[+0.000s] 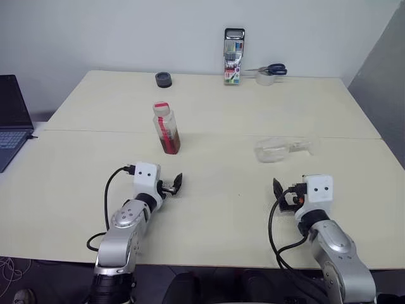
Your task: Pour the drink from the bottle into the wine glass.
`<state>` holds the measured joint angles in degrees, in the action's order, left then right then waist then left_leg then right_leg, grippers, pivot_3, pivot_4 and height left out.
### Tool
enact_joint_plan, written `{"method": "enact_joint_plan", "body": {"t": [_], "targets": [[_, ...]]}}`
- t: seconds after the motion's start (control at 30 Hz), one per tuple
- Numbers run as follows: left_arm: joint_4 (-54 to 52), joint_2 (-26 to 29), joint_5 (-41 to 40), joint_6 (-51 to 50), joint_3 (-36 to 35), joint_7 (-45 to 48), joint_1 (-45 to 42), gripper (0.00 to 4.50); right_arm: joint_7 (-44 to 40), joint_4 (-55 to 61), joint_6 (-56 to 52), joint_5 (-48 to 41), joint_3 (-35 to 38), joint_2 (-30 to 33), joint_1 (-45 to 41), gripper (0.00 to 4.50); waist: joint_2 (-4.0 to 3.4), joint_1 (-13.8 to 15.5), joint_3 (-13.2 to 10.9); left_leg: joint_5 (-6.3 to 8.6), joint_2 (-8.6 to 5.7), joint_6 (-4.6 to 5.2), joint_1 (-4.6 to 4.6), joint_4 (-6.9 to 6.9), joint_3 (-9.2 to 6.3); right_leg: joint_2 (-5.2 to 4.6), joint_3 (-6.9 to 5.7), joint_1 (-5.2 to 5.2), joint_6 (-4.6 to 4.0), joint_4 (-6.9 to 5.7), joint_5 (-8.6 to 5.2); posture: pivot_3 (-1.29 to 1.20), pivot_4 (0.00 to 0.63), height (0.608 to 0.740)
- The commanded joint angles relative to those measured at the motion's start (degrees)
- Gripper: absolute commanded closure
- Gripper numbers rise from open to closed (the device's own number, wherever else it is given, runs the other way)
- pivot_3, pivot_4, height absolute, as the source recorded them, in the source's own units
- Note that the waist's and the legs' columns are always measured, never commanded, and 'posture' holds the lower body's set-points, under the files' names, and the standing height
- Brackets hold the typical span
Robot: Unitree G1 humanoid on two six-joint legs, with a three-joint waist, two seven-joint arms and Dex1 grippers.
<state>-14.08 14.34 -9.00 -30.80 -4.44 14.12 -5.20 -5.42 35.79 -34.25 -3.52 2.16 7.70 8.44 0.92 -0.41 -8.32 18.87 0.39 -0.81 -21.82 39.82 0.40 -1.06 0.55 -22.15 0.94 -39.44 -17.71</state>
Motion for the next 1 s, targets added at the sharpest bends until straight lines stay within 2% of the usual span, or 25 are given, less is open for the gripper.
{"method": "enact_joint_plan", "body": {"t": [0.03,0.53,0.7,0.9,1.0], "targets": [[-2.8,0.8,0.3,0.6,-0.2,-0.2,-0.2,0.01,0.4,1.8,0.5,0.0,0.5,0.1,0.1,0.0,0.0,0.0,0.0,0.0,0.0,0.0,0.0,-0.01,0.0,0.0,0.0,0.0,0.0,0.0,0.0,0.0,0.15,0.74],[-4.6,1.1,-0.5,1.0,-0.5,0.1,0.7,0.01,0.3,2.9,0.9,0.6,-0.3,1.7,1.0,0.0,-0.01,0.0,0.0,0.0,0.0,0.0,0.0,-0.01,0.0,0.0,-0.01,0.0,-0.01,0.01,0.0,0.0,0.15,0.74],[-5.1,1.3,-0.5,0.9,-0.9,-0.1,-0.2,0.01,-2.4,4.2,-0.4,-0.5,0.4,4.8,-0.6,0.0,-0.01,0.0,0.0,0.0,0.0,0.0,-0.01,-0.01,0.01,0.0,0.0,0.0,-0.01,0.03,0.0,0.0,0.15,0.74],[-7.2,1.5,-0.9,-0.6,-2.1,-0.8,-2.0,0.01,-14.3,8.2,-7.0,-13.0,5.6,13.0,-8.3,0.0,0.02,-0.1,-0.1,0.01,0.0,0.02,-0.01,0.0,-0.02,0.01,-0.03,0.02,-0.01,0.02,0.0,0.0,0.15,0.74],[-7.9,1.6,-0.9,-1.5,-2.5,-1.2,-3.0,0.01,-21.1,8.5,-12.7,-25.1,9.3,16.7,-14.0,0.0,0.07,-0.1,-0.1,0.02,0.0,0.04,-0.01,-0.01,-0.07,0.02,-0.08,0.04,-0.01,0.05,0.0,0.0,0.15,0.74]]}}
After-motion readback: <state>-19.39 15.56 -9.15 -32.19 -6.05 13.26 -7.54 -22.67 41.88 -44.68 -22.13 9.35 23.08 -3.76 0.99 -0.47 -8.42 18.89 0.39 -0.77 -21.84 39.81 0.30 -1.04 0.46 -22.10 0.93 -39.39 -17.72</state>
